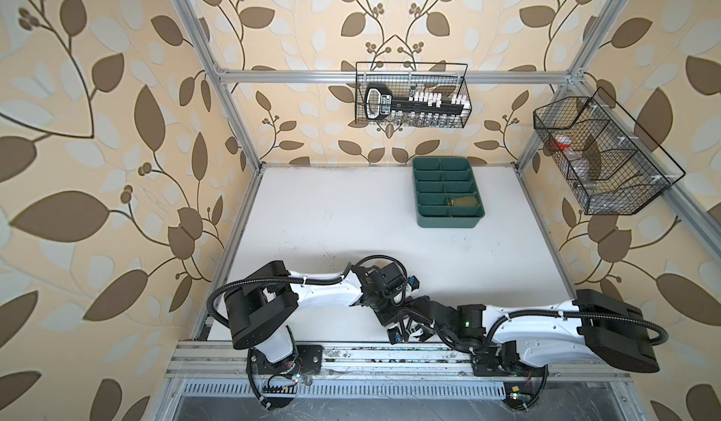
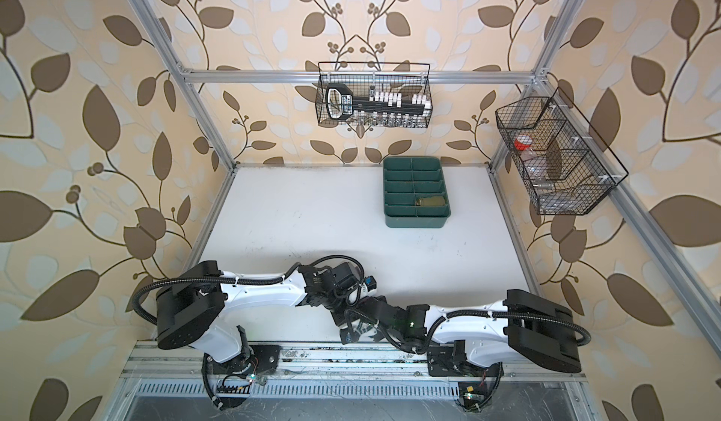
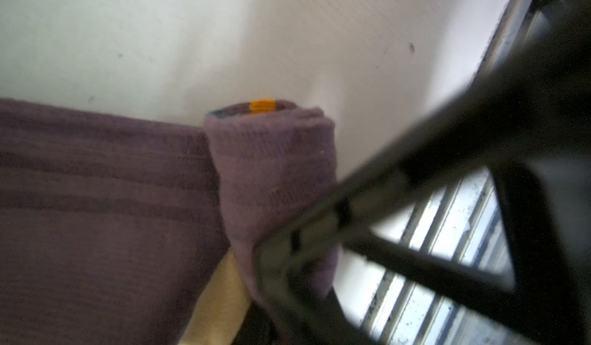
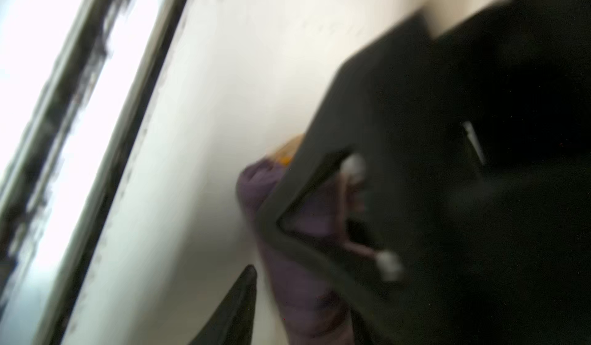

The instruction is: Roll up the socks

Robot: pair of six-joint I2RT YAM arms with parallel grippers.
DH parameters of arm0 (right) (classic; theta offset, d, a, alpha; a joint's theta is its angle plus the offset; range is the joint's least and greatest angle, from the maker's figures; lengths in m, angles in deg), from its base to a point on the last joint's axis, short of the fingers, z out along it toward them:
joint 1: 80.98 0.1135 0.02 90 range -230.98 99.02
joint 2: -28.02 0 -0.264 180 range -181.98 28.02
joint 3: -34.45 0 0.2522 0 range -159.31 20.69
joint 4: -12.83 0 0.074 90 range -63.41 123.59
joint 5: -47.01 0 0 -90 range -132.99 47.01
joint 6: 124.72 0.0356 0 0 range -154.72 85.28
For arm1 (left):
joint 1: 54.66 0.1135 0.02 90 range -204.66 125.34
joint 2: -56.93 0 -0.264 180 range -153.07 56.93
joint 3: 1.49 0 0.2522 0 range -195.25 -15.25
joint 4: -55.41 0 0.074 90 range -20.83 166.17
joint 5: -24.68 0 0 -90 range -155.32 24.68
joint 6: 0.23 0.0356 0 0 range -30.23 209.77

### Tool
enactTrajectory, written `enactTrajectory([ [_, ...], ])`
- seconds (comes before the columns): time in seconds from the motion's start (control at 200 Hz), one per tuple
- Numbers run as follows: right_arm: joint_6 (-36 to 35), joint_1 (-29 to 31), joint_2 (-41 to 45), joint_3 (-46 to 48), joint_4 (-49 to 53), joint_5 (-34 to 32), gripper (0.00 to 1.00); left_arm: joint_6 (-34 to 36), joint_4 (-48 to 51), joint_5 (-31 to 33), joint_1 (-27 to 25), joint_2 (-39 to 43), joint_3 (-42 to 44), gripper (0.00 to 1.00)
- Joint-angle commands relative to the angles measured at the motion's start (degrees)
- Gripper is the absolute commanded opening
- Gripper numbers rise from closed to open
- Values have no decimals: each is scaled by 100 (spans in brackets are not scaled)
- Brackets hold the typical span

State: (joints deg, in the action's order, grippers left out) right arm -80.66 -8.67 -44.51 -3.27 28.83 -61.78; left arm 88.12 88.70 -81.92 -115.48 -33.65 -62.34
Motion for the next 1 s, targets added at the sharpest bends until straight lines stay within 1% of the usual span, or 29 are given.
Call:
enactTrajectory([
  [0.0,-47,-46,65,180,1338,-657,50,-90,470,-309,-146,-29,-158,17],
  [0.105,-97,-22,109,221,1314,-770,54,-81,507,-333,-150,-39,-178,16],
  [0.2,-29,-33,-89,180,1039,-776,54,-81,507,-361,-145,-85,-195,17],
  [0.3,86,-42,-388,58,863,-759,52,-81,524,-366,-152,-91,-204,17],
  [0.41,211,37,-569,-100,991,-599,48,-66,520,-344,-149,-89,-212,17],
  [0.565,281,346,-273,-45,1201,-257,49,-23,534,-293,-146,-147,-244,17],
  [0.65,329,412,-102,-90,1289,-39,50,-2,557,-300,-151,-198,-274,17],
  [0.795,418,487,-18,-246,1525,124,50,15,586,-274,-145,-199,-298,17],
  [0.92,353,475,86,-108,1231,233,50,59,625,-274,-148,-227,-340,17],
  [0.995,373,355,38,-24,944,259,49,69,648,-282,-146,-240,-354,17],
])
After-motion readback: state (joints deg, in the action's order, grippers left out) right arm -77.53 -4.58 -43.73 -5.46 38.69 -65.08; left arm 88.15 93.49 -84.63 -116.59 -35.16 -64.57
